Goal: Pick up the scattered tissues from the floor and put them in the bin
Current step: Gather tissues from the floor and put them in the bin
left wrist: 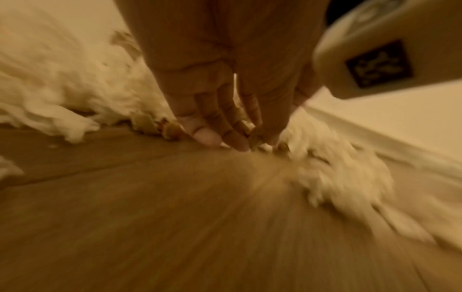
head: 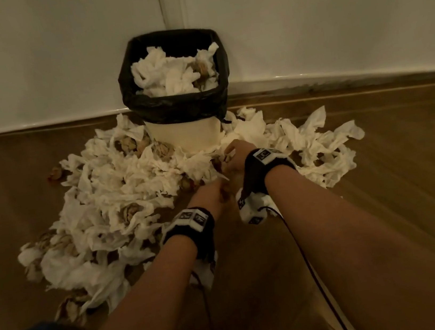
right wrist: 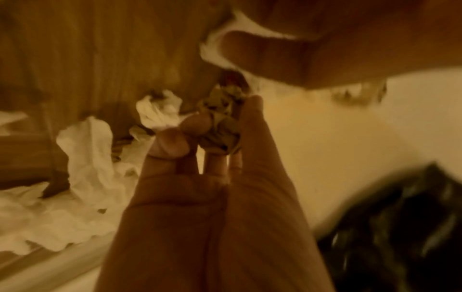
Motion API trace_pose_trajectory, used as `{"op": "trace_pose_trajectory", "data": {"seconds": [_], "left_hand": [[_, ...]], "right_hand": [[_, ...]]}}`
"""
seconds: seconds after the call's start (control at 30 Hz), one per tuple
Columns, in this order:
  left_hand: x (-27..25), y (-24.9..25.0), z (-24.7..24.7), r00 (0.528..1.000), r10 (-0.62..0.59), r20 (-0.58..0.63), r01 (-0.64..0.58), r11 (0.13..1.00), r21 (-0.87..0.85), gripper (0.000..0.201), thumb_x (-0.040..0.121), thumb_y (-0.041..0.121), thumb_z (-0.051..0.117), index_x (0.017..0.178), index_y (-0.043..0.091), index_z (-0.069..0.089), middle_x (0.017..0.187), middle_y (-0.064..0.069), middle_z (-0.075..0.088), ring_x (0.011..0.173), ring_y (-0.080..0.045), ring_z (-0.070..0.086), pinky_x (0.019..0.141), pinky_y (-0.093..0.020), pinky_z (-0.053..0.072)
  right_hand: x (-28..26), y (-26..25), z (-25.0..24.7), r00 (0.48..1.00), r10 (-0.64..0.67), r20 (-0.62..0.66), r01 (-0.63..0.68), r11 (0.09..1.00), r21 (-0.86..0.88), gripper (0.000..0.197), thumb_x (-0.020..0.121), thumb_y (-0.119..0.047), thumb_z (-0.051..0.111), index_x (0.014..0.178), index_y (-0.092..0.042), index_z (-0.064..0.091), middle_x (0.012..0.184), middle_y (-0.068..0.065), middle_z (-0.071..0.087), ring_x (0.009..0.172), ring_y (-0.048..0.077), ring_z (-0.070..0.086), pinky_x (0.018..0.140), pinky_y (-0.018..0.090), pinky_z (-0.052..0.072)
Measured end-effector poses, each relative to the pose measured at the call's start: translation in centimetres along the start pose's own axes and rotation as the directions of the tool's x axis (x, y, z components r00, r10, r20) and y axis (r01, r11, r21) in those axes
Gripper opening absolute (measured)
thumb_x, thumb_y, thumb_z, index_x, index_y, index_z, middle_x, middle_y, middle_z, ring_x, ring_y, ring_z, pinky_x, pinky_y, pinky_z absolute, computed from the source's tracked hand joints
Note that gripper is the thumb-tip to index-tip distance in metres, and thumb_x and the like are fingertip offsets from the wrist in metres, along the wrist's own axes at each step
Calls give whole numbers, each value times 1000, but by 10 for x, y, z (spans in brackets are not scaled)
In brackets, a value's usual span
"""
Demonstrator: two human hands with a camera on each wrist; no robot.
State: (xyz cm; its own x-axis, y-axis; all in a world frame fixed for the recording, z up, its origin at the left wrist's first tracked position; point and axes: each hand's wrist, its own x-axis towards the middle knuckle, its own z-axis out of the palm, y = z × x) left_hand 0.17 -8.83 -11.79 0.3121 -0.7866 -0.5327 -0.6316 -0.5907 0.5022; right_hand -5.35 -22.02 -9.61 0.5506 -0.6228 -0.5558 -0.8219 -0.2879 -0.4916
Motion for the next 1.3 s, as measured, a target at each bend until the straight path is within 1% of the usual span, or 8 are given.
{"op": "trace_pose_trajectory", "data": {"seconds": [0.13, 0.27, 0.37, 0.53, 0.67, 0.93, 1.13, 1.3], "left_hand": [[-6, -14, -34, 889, 86, -450, -209, 950, -231, 16, 84, 24, 66, 99, 27, 61, 99, 3, 63, 77, -8, 60, 70, -27, 53], [-9, 5, -59, 790, 227, -569, -401, 894, -200, 13, 83, 29, 67, 92, 33, 59, 95, 13, 56, 71, 9, 55, 58, -6, 43], [-13, 23, -69, 712, 345, -611, -506, 856, -106, 15, 84, 27, 65, 98, 30, 60, 98, 14, 53, 75, 6, 55, 63, -3, 40], [-20, 53, -99, 519, 420, -745, -591, 805, 43, 21, 82, 20, 67, 102, 22, 62, 96, 11, 51, 76, -4, 50, 72, -14, 42], [-21, 65, -135, 396, 365, -842, -517, 847, 124, 17, 82, 26, 65, 98, 24, 61, 96, 8, 59, 85, -14, 55, 82, -39, 48], [-2, 49, -178, 408, 187, -893, -160, 978, 132, 11, 87, 40, 55, 96, 34, 54, 97, 10, 61, 96, -16, 55, 89, -38, 29], [11, 35, -177, 658, 185, -729, 41, 959, 281, 22, 94, 33, 41, 93, 31, 63, 100, 6, 63, 105, -18, 49, 93, -45, 24], [2, 23, -163, 605, 237, -760, -36, 962, 271, 27, 94, 32, 41, 106, 28, 64, 120, 5, 54, 117, -17, 39, 96, -43, 19]], "right_hand": [[-6, -6, -33, 995, -40, -89, 52, 990, 132, 23, 80, -20, 72, 101, -13, 66, 106, 10, 66, 97, 26, 62, 78, 32, 52], [-12, -15, -62, 955, -10, -298, 88, 965, 247, 29, 84, -25, 65, 111, -15, 63, 110, 11, 66, 98, 26, 63, 85, 36, 53], [-17, -22, -83, 849, 26, -528, 155, 942, 297, 30, 86, -24, 61, 113, -11, 60, 111, 10, 66, 103, 26, 61, 86, 28, 48], [-26, -42, -107, 593, 44, -804, 399, 851, 340, 25, 83, -22, 64, 106, -15, 57, 89, 0, 66, 79, 13, 60, 68, 12, 41], [-35, -68, -116, 512, -64, -857, 590, 751, 296, 25, 81, -26, 70, 98, -20, 53, 73, -16, 54, 65, -5, 52, 55, -3, 37], [-32, -102, -83, 583, -336, -740, 627, 765, 146, 17, 83, -14, 67, 97, -20, 58, 96, -2, 61, 86, 12, 60, 77, 21, 51], [-25, -104, -61, 643, -503, -577, 372, 864, -339, 26, 96, -21, 42, 110, -15, 63, 117, 5, 58, 112, 23, 47, 95, 37, 36], [-30, -107, -49, 688, -460, -561, 186, 859, -477, 45, 99, -39, 26, 100, -22, 67, 110, -1, 62, 117, 23, 40, 102, 49, 20]]}}
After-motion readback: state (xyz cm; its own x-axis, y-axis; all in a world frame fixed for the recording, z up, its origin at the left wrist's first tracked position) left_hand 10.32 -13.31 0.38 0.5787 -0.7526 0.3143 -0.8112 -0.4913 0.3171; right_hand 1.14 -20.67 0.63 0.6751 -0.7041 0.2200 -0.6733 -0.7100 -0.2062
